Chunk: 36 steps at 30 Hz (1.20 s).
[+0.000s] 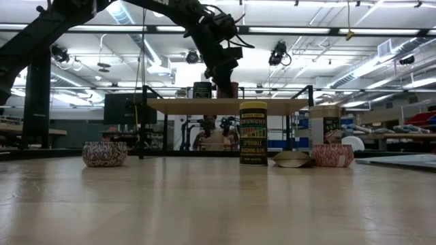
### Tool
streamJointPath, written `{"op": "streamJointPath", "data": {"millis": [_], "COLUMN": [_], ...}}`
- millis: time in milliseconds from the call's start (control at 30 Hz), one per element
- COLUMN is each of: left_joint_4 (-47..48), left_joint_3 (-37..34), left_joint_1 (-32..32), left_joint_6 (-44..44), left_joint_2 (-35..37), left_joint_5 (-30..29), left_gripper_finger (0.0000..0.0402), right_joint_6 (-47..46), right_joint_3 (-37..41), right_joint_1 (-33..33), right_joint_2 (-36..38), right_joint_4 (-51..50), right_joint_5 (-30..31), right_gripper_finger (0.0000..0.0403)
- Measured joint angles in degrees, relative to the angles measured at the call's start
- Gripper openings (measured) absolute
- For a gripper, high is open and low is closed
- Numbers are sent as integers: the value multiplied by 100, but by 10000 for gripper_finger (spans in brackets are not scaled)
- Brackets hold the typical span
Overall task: Shelf spices
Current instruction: Put the red seasoning can on the shelf, then put the yellow seasoning bottle on the shelf
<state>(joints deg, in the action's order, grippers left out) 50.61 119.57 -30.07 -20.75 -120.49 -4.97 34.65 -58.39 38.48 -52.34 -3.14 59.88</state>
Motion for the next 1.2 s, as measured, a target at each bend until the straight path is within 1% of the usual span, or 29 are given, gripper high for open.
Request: {"op": "streamJointPath", "data": {"millis": [333,400,633,800,1000,1200], "left_joint_4": [8,69,191,187,425,1101], "left_joint_3": [0,0,79,79,79,79], "left_joint_1": [-10,-10,260,525,718,758], "left_joint_6": [0,0,-8,-23,120,595], "left_joint_2": [2,2,12,160,652,1503], "left_joint_5": [15,169,218,-447,-618,-957], "left_gripper_finger": [0,0,0,0,0,0], "right_joint_6": [0,0,0,0,-7,-41], "right_joint_3": [-2,0,0,0,0,0], "right_joint_1": [2,2,0,-1,1,-1], "right_joint_2": [0,0,0,0,0,0], "right_joint_4": [-2,-2,-3,-7,-86,-194], "right_joint_5": [0,0,1,2,2,2], "right_gripper_finger": [6,5,4,6,4,6]}}
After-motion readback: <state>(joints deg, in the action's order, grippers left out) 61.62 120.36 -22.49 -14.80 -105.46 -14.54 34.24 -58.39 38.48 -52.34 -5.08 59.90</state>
